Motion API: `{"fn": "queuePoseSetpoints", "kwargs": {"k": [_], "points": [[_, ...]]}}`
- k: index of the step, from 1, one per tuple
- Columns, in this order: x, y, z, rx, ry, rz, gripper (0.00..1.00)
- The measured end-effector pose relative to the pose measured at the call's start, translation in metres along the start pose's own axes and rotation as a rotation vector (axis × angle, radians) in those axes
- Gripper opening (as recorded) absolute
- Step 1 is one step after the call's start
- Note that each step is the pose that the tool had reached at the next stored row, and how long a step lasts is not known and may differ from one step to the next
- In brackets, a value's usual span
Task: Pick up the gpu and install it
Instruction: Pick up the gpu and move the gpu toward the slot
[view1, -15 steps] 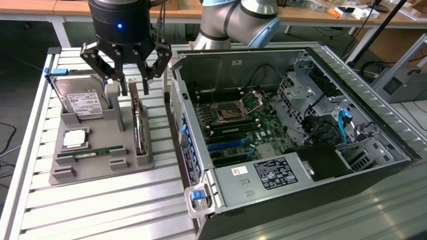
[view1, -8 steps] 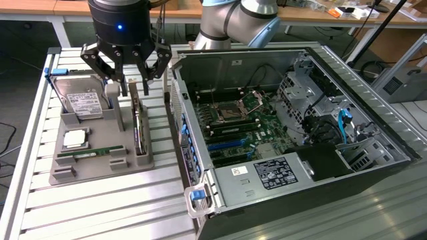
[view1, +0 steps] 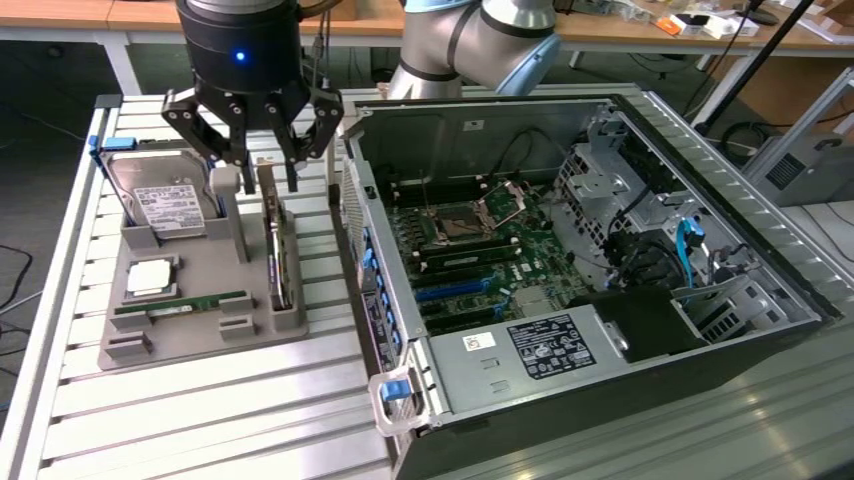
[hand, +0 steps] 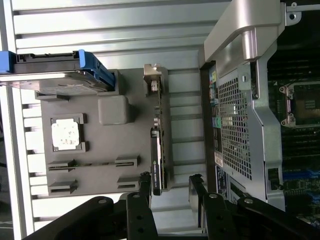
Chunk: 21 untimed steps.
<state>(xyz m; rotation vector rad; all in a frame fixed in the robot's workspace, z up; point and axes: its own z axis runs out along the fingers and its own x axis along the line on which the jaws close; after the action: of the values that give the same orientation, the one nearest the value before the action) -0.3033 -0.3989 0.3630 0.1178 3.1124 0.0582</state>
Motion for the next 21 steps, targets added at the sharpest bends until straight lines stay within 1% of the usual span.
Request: {"fn": "queuePoseSetpoints", "kwargs": {"k": [21], "points": [[0.0001, -0.0002, 0.0042, 0.0001, 0.0001, 0.0, 0.44]]}}
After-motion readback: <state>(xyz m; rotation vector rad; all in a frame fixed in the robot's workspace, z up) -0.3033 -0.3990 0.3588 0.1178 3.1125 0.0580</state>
